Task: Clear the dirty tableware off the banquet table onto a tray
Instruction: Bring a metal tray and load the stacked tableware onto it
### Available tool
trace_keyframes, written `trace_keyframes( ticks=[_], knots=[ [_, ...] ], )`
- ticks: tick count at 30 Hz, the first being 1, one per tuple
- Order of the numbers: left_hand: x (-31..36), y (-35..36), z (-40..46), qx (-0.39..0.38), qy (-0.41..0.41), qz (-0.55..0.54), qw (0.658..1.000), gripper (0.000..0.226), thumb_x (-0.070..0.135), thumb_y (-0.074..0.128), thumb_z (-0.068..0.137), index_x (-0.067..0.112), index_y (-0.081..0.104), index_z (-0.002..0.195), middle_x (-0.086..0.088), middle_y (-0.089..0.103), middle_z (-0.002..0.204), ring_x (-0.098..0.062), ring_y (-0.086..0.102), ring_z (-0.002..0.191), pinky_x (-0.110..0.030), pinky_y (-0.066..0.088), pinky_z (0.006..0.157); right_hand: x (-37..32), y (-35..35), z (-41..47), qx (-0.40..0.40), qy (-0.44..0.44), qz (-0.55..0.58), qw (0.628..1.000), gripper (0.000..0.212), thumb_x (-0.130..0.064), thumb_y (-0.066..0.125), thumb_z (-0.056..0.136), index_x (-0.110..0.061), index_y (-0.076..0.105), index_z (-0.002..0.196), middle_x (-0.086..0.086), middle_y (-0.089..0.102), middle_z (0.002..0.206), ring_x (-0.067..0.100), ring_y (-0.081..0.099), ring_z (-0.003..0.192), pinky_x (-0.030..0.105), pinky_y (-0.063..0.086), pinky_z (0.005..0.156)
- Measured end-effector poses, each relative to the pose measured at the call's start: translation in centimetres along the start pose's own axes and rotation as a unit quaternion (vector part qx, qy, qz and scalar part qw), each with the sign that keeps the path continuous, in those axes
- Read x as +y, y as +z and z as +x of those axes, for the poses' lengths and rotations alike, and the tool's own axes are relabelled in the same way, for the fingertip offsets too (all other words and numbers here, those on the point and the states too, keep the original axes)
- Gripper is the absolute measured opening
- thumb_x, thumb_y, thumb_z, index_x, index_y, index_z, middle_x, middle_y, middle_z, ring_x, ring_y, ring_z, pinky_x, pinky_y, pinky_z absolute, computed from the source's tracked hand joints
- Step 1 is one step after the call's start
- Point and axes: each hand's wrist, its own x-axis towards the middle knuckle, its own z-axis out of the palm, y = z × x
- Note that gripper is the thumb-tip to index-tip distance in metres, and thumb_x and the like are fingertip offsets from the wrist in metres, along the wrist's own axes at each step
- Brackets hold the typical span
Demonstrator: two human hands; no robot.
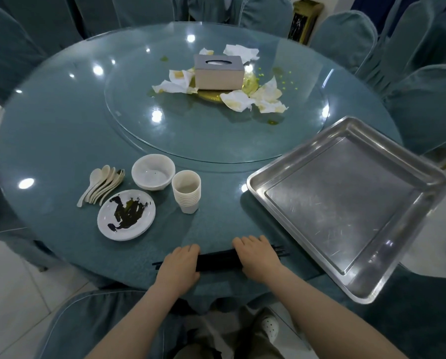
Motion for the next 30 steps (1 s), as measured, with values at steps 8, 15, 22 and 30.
trace_keyframes(
  ticks=[8,15,22,30],
  knots=[
    [0.8,-0.1,-0.3,0.002,0.004,0.051,0.999,0.023,0.032,0.056,0.087,0.018,0.048,0.102,0.0,0.056,0.107,-0.019,0.055,0.097,-0.03,0.041,0.075,0.0,0.0,-1.3,0.056,-0.007,-0.031,0.998,0.016,-0.005,0.055,0.081,-0.012,0.054,0.095,0.005,0.056,0.092,0.024,0.053,0.08,0.032,0.038,0.069],
    [3.0,-3.5,1.0,0.088,0.016,0.043,0.995,0.017,0.025,0.06,0.085,0.018,0.046,0.091,0.0,0.062,0.084,-0.02,0.059,0.074,-0.029,0.032,0.06,1.9,-3.4,-1.3,0.186,0.006,-0.062,0.98,0.024,-0.006,0.069,0.054,-0.018,0.054,0.069,-0.002,0.052,0.067,0.02,0.051,0.06,0.032,0.045,0.062],
    [10.1,-8.6,5.3,0.185,0.122,0.13,0.966,0.04,0.012,0.087,0.038,0.019,0.053,0.059,0.003,0.051,0.047,-0.018,0.051,0.04,-0.023,0.032,0.04,5.6,-7.4,0.0,0.216,0.018,-0.061,0.974,0.032,-0.017,0.078,0.044,-0.021,0.062,0.071,-0.004,0.061,0.069,0.019,0.061,0.063,0.028,0.048,0.059],
    [14.8,-9.8,11.1,0.182,0.11,-0.022,0.977,0.045,0.012,0.08,0.061,0.014,0.067,0.104,0.0,0.07,0.085,-0.024,0.066,0.074,-0.032,0.054,0.066,16.8,-8.6,2.1,0.203,0.034,0.015,0.978,0.024,-0.002,0.059,0.07,-0.02,0.06,0.086,-0.003,0.065,0.086,0.024,0.061,0.088,0.038,0.043,0.091]
  ],
)
